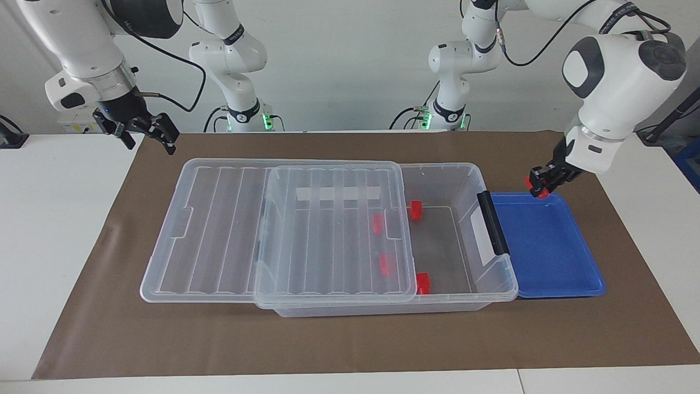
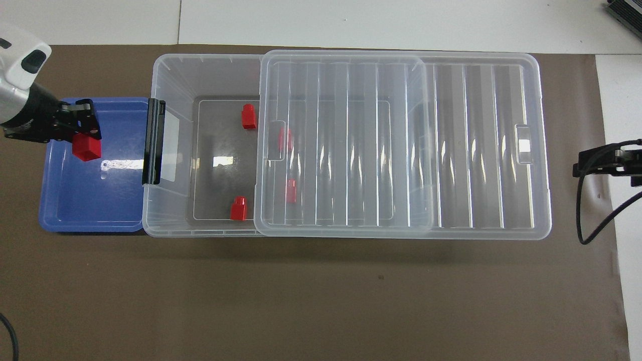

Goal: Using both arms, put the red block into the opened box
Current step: 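Lift the red block with the left gripper while the right gripper withdraws, then carry the red block into the open box and release it with the left gripper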

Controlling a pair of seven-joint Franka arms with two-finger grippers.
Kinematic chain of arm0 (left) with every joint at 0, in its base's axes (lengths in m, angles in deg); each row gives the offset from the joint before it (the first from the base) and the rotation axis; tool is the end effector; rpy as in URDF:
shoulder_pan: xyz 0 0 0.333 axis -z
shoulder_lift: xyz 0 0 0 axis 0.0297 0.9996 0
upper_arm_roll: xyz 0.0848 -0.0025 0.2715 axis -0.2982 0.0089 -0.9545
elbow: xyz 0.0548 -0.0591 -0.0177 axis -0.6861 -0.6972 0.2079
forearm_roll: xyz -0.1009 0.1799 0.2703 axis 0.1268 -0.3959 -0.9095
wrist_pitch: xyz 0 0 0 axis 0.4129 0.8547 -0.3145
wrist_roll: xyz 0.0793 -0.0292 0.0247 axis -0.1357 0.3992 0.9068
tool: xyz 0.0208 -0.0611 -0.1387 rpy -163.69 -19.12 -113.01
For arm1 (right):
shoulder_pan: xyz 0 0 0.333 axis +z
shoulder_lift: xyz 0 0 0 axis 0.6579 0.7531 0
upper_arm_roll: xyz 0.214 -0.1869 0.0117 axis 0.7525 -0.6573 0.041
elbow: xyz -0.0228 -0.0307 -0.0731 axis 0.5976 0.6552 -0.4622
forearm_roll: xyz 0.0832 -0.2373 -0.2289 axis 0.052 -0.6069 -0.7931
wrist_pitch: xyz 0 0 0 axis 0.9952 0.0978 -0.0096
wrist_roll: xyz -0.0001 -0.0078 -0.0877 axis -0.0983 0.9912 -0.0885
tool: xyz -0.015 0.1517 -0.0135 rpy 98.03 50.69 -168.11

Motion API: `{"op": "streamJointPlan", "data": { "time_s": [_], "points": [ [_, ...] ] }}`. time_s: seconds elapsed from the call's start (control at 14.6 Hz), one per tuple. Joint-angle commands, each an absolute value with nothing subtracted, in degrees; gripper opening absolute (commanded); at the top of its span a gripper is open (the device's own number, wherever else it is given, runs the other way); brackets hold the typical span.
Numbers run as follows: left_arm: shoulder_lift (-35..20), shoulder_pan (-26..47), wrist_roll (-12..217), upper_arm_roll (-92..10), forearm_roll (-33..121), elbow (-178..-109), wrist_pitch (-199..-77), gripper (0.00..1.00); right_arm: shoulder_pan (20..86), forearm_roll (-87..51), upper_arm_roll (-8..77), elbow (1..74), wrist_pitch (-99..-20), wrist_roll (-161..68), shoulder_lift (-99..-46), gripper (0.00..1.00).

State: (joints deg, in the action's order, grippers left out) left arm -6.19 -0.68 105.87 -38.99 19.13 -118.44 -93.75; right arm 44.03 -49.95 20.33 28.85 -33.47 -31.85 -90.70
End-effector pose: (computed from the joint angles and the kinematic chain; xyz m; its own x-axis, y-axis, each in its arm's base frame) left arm 0.5544 -0.0562 0.4931 0.9761 0.2162 -0.0222 0.2164 -0.9762 0.0105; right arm 0.4836 -0.0418 0.5385 0.9818 -0.1895 -0.0130 -0.1892 -0.9817 0.0210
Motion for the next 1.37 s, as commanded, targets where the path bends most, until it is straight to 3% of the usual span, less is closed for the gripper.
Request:
{"op": "streamJointPlan", "data": {
  "time_s": [0.0, 0.41, 0.69, 1.3],
  "points": [
    [-5.9, 5.6, 117.9, -39.5, 18.8, -116.4, -94.1, 0.14, 44.6, -49.2, 20.5, 29.3, -33.3, -31.2, -91.3, 1.00],
    [-6.0, 10.9, 124.9, -39.6, 18.0, -123.1, -107.7, 0.14, 47.4, -49.2, 20.5, 27.5, -31.9, -29.5, -90.5, 1.00],
    [-6.1, 12.2, 124.8, -39.6, 14.7, -133.0, -119.8, 0.14, 47.3, -49.2, 20.5, 26.9, -30.8, -29.7, -90.5, 1.00],
    [3.6, 16.0, 128.7, -39.9, 10.1, -136.1, -132.1, 0.14, 47.3, -48.5, 20.5, 27.6, -31.4, -29.9, -90.8, 1.00]
  ]
}}
